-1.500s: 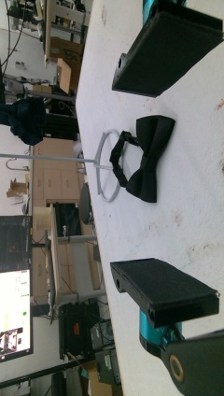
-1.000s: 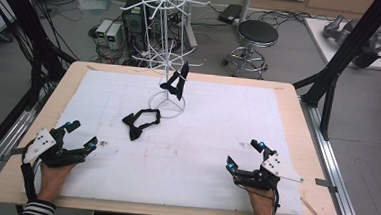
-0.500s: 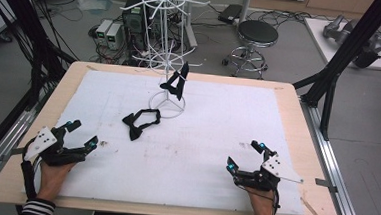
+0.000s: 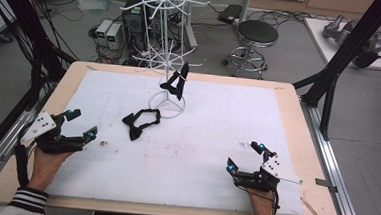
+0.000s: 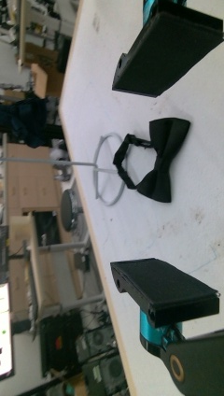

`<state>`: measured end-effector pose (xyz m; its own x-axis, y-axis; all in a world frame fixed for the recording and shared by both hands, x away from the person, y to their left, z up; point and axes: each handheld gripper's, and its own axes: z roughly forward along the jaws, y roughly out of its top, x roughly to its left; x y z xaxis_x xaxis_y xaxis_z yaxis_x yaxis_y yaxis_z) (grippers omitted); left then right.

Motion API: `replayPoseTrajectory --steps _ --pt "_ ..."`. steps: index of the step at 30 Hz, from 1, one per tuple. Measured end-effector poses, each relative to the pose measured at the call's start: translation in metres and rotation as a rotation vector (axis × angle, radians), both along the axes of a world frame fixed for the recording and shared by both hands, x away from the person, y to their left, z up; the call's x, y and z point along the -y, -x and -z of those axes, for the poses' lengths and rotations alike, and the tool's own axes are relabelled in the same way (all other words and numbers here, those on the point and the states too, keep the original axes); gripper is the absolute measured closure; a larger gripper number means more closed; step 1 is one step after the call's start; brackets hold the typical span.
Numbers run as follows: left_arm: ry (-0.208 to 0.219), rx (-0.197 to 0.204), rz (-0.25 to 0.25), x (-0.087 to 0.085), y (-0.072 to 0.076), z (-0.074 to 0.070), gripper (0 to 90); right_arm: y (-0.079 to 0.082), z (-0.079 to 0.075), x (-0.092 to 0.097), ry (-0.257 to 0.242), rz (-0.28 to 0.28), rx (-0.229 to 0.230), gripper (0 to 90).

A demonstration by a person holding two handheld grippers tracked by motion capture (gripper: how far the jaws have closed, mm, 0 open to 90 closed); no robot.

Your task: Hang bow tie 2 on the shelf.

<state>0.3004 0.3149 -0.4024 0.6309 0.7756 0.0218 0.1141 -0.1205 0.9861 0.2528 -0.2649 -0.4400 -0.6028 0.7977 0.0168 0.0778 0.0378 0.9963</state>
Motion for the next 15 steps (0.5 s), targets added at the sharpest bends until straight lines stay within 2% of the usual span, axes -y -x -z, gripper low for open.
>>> replayPoseTrajectory --steps 3,6,13,15 --pt "-0.073 -0.040 0.020 0.002 -0.007 -0.005 12.1 0.000 0.002 0.001 0.003 0.001 0.001 1.0" --pt "-0.113 -0.056 0.043 0.005 -0.012 -0.010 12.1 0.000 0.004 0.001 0.002 0.001 -0.004 1.0" --pt "-0.119 -0.073 0.071 0.011 -0.021 -0.022 12.1 -0.001 0.005 0.000 0.007 -0.006 0.000 1.0" --pt "-0.135 -0.083 0.072 0.012 -0.025 -0.025 12.1 -0.002 0.005 0.001 0.009 -0.007 0.007 1.0"
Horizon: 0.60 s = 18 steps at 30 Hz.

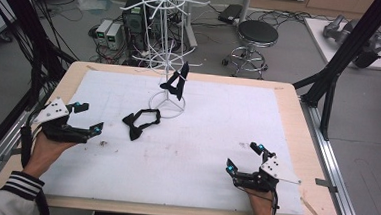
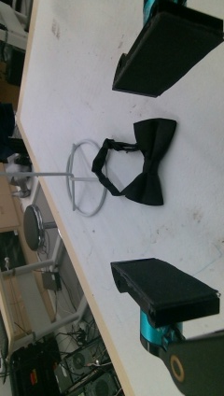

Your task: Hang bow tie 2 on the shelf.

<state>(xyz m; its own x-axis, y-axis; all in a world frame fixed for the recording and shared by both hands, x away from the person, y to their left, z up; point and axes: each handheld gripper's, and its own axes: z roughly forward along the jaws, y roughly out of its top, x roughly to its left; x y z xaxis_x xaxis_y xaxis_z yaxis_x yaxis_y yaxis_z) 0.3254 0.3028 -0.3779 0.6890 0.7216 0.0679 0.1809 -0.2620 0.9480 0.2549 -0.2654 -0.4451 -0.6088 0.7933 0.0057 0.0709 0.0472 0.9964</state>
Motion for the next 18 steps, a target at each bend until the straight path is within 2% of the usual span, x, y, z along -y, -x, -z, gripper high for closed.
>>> replayPoseTrajectory --steps 2,6,9,18 --pt "-0.005 -0.007 0.001 0.001 -0.004 -0.003 12.1 0.000 0.000 0.000 -0.002 0.000 0.000 1.0" --pt "-0.042 -0.012 0.015 0.004 -0.010 -0.009 12.1 -0.001 0.001 -0.001 0.002 -0.006 -0.003 1.0" --pt "-0.096 -0.012 0.039 0.008 -0.014 -0.014 12.2 -0.001 0.001 -0.001 0.007 -0.014 -0.006 1.0" --pt "-0.207 -0.022 0.116 0.022 -0.028 -0.024 12.5 0.001 0.003 0.003 -0.009 -0.012 -0.010 1.0"
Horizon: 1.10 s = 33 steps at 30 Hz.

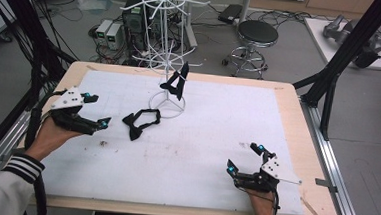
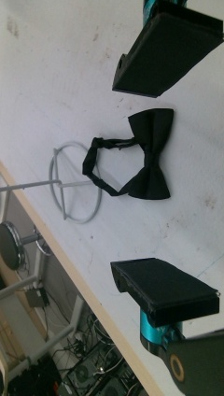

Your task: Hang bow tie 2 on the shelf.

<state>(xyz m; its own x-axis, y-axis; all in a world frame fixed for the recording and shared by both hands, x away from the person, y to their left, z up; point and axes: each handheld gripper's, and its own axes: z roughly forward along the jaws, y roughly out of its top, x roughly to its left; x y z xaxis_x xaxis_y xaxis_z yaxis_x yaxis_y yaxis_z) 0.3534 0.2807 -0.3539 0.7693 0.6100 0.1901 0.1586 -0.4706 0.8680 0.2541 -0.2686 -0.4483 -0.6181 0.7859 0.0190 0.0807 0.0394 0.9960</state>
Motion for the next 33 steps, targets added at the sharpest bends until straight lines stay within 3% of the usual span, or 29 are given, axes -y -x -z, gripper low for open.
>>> replayPoseTrajectory --steps 6,12,24,27,33 --pt "-0.074 -0.026 0.069 0.009 -0.012 0.000 13.3 0.000 0.000 0.002 -0.002 0.000 0.010 1.0" --pt "-0.092 -0.043 0.114 0.015 -0.021 0.000 13.4 0.000 0.001 0.003 -0.003 -0.002 0.010 1.0" --pt "-0.187 -0.064 0.203 0.029 -0.039 -0.001 13.3 0.001 0.001 0.003 -0.020 -0.003 0.018 1.0" --pt "-0.233 -0.052 0.234 0.035 -0.042 0.001 13.4 0.001 0.002 0.003 -0.025 0.004 0.016 1.0" --pt "-0.305 -0.073 0.283 0.045 -0.049 0.005 13.8 0.001 0.002 0.003 -0.034 0.008 0.018 0.9"
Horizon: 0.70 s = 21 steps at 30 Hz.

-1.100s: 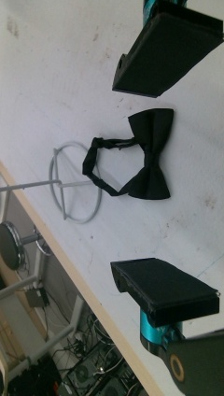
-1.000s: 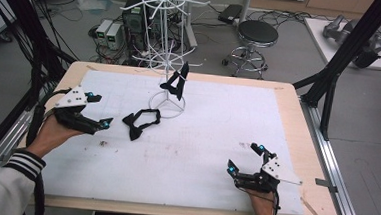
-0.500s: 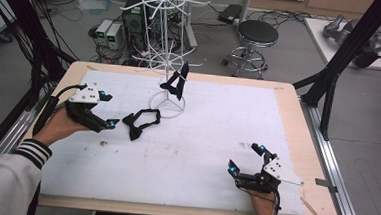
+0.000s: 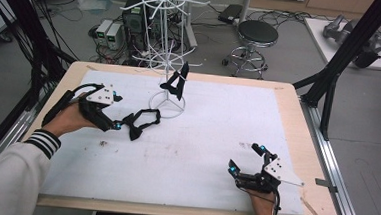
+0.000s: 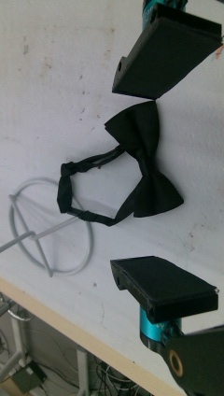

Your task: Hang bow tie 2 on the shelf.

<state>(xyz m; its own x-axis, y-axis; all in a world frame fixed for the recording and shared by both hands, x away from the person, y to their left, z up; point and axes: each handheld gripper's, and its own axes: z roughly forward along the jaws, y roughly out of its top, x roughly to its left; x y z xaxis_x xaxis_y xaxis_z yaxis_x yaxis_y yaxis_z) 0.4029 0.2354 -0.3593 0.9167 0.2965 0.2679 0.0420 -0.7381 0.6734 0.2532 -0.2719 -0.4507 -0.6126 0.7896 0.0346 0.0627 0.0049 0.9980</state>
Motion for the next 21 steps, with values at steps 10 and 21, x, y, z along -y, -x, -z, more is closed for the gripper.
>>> replayPoseTrajectory --steps 10,21 --pt "-0.083 -0.031 0.086 0.017 -0.007 0.016 17.5 0.001 0.002 0.001 0.001 -0.002 0.002 1.0" --pt "-0.139 -0.068 0.143 0.025 -0.021 0.031 19.0 0.001 0.002 0.001 -0.003 0.003 0.002 1.0"
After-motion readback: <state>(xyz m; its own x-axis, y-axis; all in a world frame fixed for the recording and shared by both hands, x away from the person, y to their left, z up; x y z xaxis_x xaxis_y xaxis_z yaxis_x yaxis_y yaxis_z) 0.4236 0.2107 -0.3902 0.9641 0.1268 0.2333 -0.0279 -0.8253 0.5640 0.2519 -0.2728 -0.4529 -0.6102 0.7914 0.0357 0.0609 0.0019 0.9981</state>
